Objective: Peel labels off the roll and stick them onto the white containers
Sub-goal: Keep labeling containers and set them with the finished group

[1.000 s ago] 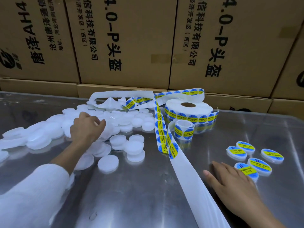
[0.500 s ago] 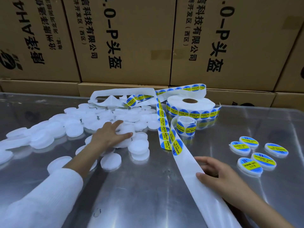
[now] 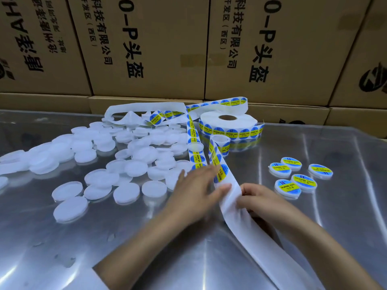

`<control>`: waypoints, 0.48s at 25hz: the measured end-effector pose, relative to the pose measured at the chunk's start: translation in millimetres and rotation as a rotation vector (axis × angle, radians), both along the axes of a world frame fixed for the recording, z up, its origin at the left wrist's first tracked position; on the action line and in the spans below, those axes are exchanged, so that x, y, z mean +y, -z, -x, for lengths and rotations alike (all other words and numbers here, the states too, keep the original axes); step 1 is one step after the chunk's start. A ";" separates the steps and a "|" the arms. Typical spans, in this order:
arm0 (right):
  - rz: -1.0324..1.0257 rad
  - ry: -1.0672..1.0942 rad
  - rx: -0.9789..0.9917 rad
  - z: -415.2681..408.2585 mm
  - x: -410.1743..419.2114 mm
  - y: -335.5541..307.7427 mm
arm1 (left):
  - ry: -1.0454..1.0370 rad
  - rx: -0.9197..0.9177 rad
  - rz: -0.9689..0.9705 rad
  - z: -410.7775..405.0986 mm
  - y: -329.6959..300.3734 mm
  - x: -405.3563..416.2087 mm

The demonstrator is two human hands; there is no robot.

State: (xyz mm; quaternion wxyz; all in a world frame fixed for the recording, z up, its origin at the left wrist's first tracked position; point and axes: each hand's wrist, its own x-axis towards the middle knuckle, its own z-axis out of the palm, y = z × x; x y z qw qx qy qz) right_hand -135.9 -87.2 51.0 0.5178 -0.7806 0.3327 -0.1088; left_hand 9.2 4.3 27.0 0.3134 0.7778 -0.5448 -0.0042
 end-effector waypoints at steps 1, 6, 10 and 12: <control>-0.010 -0.028 -0.007 0.9 0.8 -0.1 | 0.042 -0.006 -0.034 8.6 4.3 -1.3; -0.242 -0.023 -0.154 -0.5 1.7 -1.9 | 0.142 -0.049 -0.097 20.1 15.3 9.8; -0.214 0.088 -0.191 -5.4 -0.1 11.1 | 0.196 -0.135 -0.040 32.1 15.1 17.2; -0.228 0.081 -0.243 -4.6 0.3 14.2 | 0.166 -0.093 0.011 32.1 13.9 19.7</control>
